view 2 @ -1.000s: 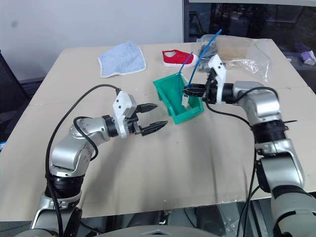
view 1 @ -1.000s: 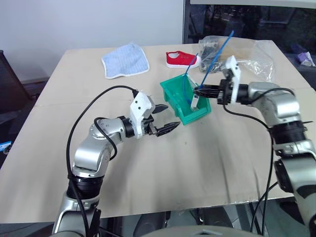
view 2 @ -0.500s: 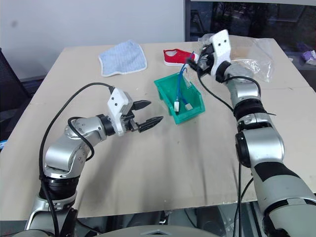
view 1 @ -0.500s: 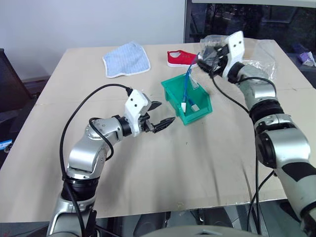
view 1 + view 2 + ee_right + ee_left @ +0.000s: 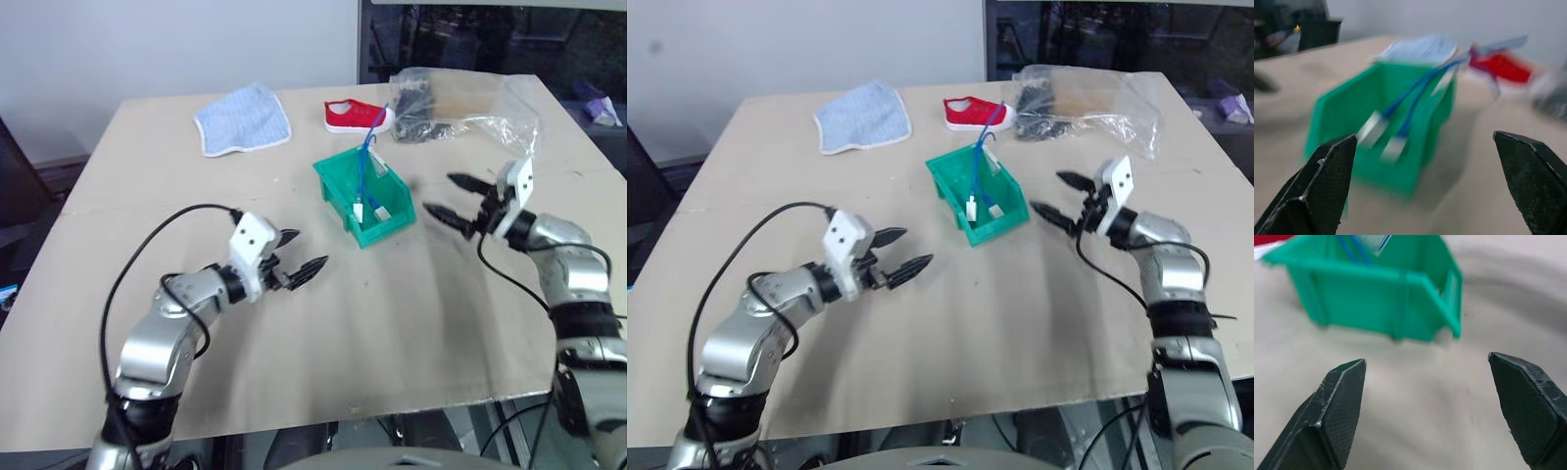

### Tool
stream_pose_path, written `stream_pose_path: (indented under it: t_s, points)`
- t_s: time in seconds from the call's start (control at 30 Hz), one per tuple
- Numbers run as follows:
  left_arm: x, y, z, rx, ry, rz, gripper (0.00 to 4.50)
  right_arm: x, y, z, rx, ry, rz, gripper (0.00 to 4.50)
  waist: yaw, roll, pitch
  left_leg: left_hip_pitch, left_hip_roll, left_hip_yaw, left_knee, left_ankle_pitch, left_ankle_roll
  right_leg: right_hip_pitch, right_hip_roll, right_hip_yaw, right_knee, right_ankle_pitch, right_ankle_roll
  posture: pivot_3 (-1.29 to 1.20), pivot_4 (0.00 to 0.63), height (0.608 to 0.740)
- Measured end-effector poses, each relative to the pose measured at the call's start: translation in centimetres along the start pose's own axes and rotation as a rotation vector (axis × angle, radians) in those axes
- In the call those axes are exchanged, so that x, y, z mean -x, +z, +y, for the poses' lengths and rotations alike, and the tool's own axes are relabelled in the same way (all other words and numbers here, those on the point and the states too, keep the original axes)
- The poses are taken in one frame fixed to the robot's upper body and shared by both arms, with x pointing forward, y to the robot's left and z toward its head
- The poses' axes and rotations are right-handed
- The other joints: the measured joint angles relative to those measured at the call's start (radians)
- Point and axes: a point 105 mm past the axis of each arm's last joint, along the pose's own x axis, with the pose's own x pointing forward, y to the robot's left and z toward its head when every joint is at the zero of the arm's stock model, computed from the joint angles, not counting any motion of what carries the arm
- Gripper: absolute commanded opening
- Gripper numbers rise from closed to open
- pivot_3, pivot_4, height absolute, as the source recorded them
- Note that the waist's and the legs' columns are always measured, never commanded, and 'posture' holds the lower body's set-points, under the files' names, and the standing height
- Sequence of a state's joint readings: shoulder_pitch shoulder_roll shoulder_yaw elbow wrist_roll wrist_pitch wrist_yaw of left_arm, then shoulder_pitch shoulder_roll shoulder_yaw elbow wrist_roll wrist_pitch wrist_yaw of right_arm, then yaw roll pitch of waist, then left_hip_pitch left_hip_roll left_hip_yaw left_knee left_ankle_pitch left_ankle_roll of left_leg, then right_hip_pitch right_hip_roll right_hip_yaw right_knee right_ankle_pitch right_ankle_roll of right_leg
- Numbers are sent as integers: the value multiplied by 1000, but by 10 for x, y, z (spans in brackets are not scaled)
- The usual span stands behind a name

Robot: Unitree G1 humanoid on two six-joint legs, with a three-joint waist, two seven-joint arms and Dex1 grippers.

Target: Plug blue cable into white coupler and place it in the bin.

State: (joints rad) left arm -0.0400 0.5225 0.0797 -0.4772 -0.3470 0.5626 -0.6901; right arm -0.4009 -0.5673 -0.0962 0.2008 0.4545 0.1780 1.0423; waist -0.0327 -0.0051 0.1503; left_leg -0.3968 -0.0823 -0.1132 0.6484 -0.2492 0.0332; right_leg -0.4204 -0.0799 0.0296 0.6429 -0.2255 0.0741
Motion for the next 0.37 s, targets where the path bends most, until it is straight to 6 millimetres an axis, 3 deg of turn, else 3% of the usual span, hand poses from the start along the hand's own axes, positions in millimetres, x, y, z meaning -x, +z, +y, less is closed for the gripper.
stream_pose_path:
  t_s: [0.2, 0.37]
  points:
    - [29, -32, -20, 56, 96, 43, 4148, 54, -51, 26, -77, -55, 154, 4411, 16, 0, 0, 10, 1, 1, 0, -1, 1, 10, 0, 1, 0, 0, -1, 0, 150, 740]
    - [37, -54, -37, 65, 115, 98, 4148, 79, -75, 46, -109, -82, 213, 4411, 33, 0, 0, 10, 1, 2, 0, -1, 1, 11, -1, 1, -1, 0, -1, 0, 150, 740]
